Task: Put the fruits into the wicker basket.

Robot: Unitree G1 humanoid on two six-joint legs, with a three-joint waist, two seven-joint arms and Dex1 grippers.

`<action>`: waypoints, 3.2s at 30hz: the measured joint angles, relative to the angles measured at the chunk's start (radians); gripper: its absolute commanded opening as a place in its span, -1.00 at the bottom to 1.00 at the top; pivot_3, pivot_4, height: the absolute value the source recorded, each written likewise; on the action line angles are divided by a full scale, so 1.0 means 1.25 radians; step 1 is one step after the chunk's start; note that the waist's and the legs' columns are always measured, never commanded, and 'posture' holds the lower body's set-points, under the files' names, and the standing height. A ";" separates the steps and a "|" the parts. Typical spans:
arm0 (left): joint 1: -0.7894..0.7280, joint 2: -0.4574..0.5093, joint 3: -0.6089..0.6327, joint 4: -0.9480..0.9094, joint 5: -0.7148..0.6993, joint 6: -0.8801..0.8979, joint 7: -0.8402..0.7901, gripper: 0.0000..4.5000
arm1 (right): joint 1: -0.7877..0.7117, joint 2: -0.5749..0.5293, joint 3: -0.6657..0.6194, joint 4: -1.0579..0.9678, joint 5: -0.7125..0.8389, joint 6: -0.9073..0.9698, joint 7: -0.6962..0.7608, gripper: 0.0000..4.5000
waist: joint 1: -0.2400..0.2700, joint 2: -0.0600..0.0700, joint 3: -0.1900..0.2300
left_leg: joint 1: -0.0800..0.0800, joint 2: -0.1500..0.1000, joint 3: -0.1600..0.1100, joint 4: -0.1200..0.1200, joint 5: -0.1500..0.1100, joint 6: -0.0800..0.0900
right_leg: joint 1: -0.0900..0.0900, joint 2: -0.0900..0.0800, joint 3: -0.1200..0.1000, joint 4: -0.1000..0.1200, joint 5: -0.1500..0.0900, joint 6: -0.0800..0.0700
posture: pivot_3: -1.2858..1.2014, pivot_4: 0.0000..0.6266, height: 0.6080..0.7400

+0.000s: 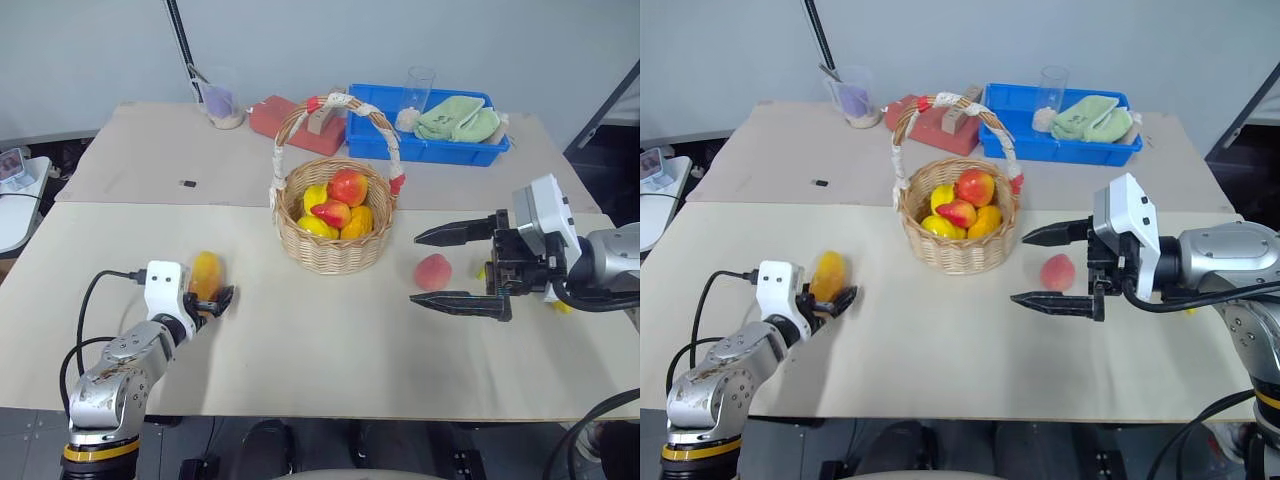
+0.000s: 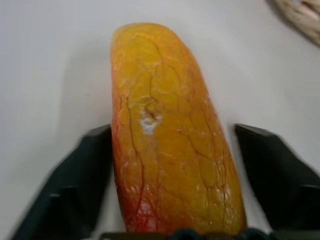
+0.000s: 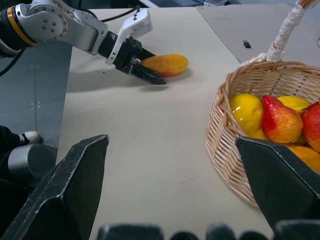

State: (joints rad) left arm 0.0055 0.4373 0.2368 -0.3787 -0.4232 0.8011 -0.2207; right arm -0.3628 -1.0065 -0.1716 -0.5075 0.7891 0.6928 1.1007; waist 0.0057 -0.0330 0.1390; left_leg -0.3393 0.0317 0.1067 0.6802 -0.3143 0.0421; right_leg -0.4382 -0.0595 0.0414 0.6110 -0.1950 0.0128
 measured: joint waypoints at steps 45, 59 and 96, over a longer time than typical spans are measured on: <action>-0.553 -0.004 -0.297 0.291 0.134 -0.269 -0.433 0.99 | 0.211 -0.019 -0.186 -0.105 0.034 0.056 -0.159 1.00 | 0.000 0.000 0.000 | -0.011 -0.001 -0.010 0.010 0.000 0.001 | -0.001 0.001 -0.004 0.000 0.001 0.002 | 0.03 -0.52 0.78; -0.386 0.249 -0.169 0.068 -0.091 -0.173 -0.693 0.99 | 0.256 0.064 0.016 0.046 -0.323 -0.089 -0.309 1.00 | -0.001 0.001 0.000 | -0.011 -0.001 -0.010 0.012 0.000 0.001 | -0.001 0.001 -0.005 0.001 0.001 0.003 | 0.03 -0.52 0.78; -0.316 0.315 -0.142 -0.018 -0.163 -0.185 -0.732 0.99 | -0.019 0.354 0.125 0.380 -0.473 -0.114 -0.431 1.00 | -0.014 0.002 0.000 | -0.011 -0.002 -0.010 0.011 0.000 0.001 | -0.001 0.003 -0.005 0.001 0.001 0.002 | 0.03 -0.52 0.78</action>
State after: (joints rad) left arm -0.3900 0.8316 0.0593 -0.4014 -0.6268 0.5701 -1.1358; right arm -0.3861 -0.5642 -0.0149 -0.0323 0.1979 0.5509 0.5620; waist -0.0115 -0.0308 0.1397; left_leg -0.3532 0.0297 0.0937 0.6944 -0.3139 0.0429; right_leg -0.4399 -0.0563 0.0349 0.6125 -0.1937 0.0152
